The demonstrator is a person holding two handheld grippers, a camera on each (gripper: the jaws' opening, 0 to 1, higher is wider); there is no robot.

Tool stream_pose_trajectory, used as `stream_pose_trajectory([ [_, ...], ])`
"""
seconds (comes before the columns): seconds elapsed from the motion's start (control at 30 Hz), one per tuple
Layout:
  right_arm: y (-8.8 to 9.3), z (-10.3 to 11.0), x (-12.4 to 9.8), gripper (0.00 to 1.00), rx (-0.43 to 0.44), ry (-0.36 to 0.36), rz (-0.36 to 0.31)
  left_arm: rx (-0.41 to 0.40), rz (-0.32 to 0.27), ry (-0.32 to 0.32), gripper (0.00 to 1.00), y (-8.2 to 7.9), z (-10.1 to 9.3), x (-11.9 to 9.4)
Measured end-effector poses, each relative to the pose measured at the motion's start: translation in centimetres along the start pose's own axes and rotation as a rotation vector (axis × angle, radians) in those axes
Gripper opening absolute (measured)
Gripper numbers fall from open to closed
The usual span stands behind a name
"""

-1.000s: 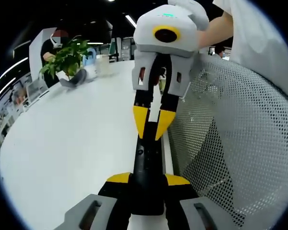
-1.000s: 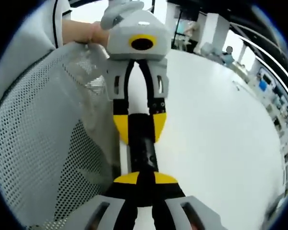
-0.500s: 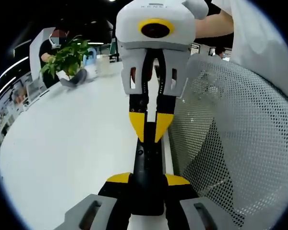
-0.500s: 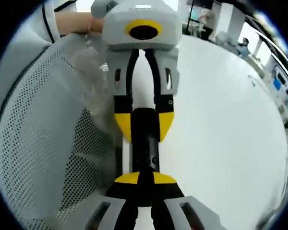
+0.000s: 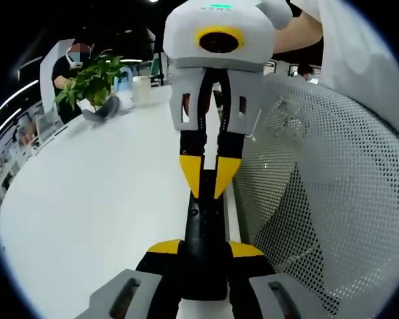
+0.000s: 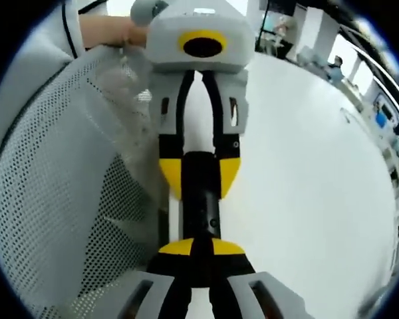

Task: Press the specified remote control buttons in sequence, fully releasing each button before pressing the next.

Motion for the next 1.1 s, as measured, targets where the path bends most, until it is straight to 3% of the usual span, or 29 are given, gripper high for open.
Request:
stream_pose_trajectory([
  [0.07,0.2,0.1,0.0,0.04,-0.031,0.012,-0.038,-0.002,0.001,-0.001,0.25,0.0,0.0,0.0],
  [0.13,0.3,0.3,0.0,0.04,-0.118,0.025,-0.070,-0.003,0.000,-0.002,0.25,0.0,0.0,0.0],
  [0.23,0.4,0.4,0.0,0.03,-0.141,0.014,-0.073,-0.002,0.001,-0.002,0.25,0.0,0.0,0.0],
  [0.33,0.1,0.3,0.1,0.03,-0.214,-0.024,-0.031,-0.001,0.000,0.000,0.25,0.0,0.0,0.0],
  [0.5,-0.6,-0.1,0.3,0.02,-0.092,-0.079,0.083,-0.005,-0.002,0.000,0.25,0.0,0.0,0.0],
  [0.57,-1.0,-0.9,0.5,0.00,-0.012,-0.011,0.114,-0.006,-0.003,0.000,0.25,0.0,0.0,0.0],
  [0.6,-0.4,-0.6,0.5,0.00,0.035,-0.012,0.166,-0.009,-0.003,-0.001,0.25,0.0,0.0,0.0],
  [0.63,-0.5,-0.3,0.8,0.00,0.067,0.011,0.167,-0.008,-0.003,-0.001,0.25,0.0,0.0,0.0],
  [0.7,-0.8,-0.2,0.8,0.00,-0.038,0.023,0.176,-0.008,-0.003,-0.002,0.25,0.0,0.0,0.0],
  [1.03,-0.5,-0.1,0.5,0.00,-0.004,0.049,0.064,-0.005,-0.002,-0.002,0.25,0.0,0.0,0.0],
  [1.1,-0.4,-0.1,0.5,0.00,0.060,0.048,0.013,-0.004,-0.001,-0.004,0.25,0.0,0.0,0.0],
])
Point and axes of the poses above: the point that each gripper's makers call its tool centre point, and the gripper's own axes: x roughly forward along the fingers, z roughly to its left, y roughly out of its underside, the point moved 5 cm from there along -x, roughly backward along the fingers, and after that the axes turned 14 degrees about x, right-handed, at the moved point
